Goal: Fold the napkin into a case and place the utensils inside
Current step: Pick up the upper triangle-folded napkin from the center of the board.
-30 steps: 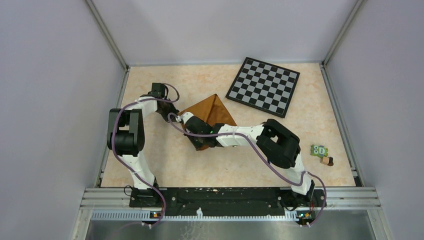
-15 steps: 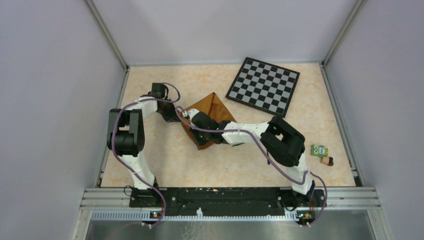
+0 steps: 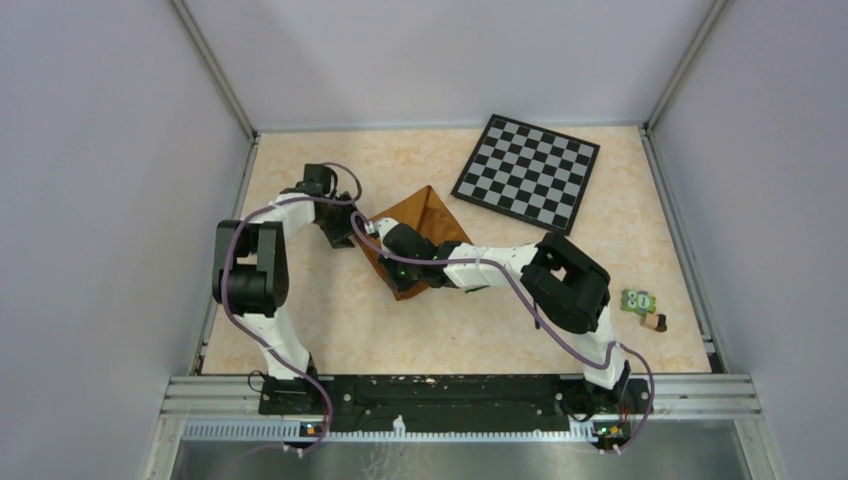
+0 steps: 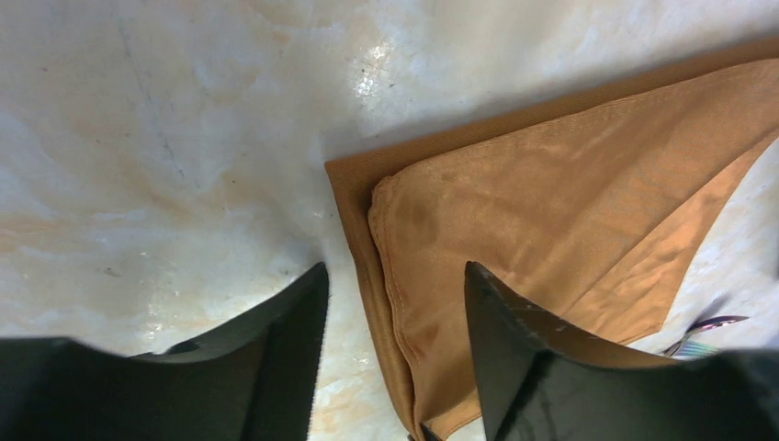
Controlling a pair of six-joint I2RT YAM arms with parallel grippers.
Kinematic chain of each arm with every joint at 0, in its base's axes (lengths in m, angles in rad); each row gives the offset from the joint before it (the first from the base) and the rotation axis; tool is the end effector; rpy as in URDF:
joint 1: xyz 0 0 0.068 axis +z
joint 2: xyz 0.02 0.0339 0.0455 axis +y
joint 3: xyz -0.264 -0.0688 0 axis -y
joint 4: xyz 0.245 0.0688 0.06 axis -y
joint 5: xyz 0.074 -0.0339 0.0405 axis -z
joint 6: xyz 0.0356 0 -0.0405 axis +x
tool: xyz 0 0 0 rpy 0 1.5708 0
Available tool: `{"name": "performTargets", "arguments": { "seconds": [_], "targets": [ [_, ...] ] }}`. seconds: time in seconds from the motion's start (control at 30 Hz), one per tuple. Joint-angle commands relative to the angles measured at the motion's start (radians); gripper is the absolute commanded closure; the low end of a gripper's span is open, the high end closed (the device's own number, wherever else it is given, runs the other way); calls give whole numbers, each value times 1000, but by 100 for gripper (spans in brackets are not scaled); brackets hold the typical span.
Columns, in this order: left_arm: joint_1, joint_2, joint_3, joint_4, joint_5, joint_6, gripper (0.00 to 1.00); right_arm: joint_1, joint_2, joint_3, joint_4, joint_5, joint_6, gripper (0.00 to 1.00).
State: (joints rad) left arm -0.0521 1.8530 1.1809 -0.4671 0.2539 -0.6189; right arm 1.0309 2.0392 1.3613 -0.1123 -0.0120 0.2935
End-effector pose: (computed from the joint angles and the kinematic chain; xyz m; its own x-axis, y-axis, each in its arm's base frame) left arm 0.3670 -0.0281 0.1630 -0.8289 -0.5191 -0.2084 -0.3997 0.8103 -0.4285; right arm 0.2283 0.3817 0.1643 -0.5990 -0.4368 -0.6711 -0.7195 0.6614 0.2117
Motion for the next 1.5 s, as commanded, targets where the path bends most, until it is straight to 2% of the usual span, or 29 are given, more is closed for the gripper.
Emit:
{"name": "performTargets", "arguments": {
  "seconds": [0.0,0.1,0.17,0.3,0.47,0.6,0.73,0.83,0.97,1.2,1.3,1.33,1.43,1.47],
  "targets": [
    [5,-45,-28,-68,-64,47,30,-6,-57,28,28,-16,26,100],
    [27,-110,-57,-78,-1,52,15,-8,-62,26,35,-12,43,100],
    [70,-168,-102,-83,108,40,10,-11,-64,22,41,-12,57,100],
    [130,-287,-251,-50,310,-36,10,-12,-81,4,65,-3,91,100],
    [119,-412,-489,180,474,-230,10,-11,-105,-21,99,-9,105,100],
    [73,-418,-584,339,525,-341,8,-12,-105,-20,97,-12,100,100],
    [42,-373,-617,399,513,-386,11,-12,-109,-24,96,-13,95,100],
    [20,-333,-635,460,518,-416,23,-12,-110,-29,96,-17,91,100],
    [-6,-297,-602,460,491,-413,31,-11,-115,-38,103,-20,84,100],
    [-11,-251,-586,490,463,-403,64,-1,-116,-25,80,-6,49,100],
    [-11,-234,-573,481,462,-389,75,8,-115,-22,66,9,20,100],
    [-11,-232,-568,477,461,-384,79,12,-114,-20,58,9,1,98],
    [-11,-224,-552,472,464,-373,87,38,-134,-39,68,92,-77,69],
    [-11,-223,-546,449,467,-369,93,47,-142,-50,79,118,-106,62]
  ]
}}
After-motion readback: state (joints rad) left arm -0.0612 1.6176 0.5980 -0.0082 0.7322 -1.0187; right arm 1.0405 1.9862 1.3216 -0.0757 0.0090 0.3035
